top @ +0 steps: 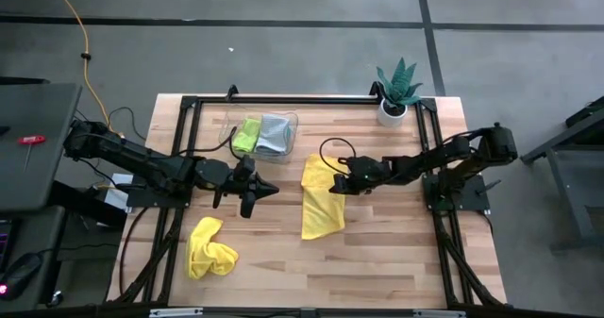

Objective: Fold microfiber towels
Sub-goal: Fold the top yellow towel

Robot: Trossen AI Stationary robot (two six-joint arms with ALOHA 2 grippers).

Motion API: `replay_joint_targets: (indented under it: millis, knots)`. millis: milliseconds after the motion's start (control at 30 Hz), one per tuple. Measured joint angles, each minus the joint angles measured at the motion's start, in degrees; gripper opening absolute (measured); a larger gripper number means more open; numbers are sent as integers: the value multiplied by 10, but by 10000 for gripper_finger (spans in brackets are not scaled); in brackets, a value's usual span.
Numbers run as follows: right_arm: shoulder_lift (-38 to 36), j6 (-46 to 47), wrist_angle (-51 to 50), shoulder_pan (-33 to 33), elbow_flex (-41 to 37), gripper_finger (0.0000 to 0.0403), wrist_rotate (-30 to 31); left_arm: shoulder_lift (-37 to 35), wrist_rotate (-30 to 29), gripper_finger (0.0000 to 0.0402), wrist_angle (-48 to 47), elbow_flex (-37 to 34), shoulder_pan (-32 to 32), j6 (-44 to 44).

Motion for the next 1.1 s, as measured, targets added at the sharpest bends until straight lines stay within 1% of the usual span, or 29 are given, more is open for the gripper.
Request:
replay_joint_targets:
  millis: [133,267,333,500,667,800,967,1033,1100]
  knots:
    - [0,-1,-32,0,0,156,29,0,0,1,0,0,0,0]
    - [0,10,-34,0,0,156,79,0,0,1,0,0,0,0]
    - [0,12,-32,0,0,156,89,0,0,1,0,0,0,0]
    - [19,24,-13,0,0,150,89,0,0,1,0,0,0,0]
    - [43,33,21,0,0,115,78,0,0,1,0,0,0,0]
    - [41,24,31,0,0,72,76,0,0,1,0,0,0,0]
    - [30,9,44,0,0,13,58,0,0,1,0,0,0,0]
    - [23,-2,41,0,0,5,41,0,0,1,-1,0,0,0]
    - [20,-7,44,1,1,8,27,0,0,1,-1,0,0,0]
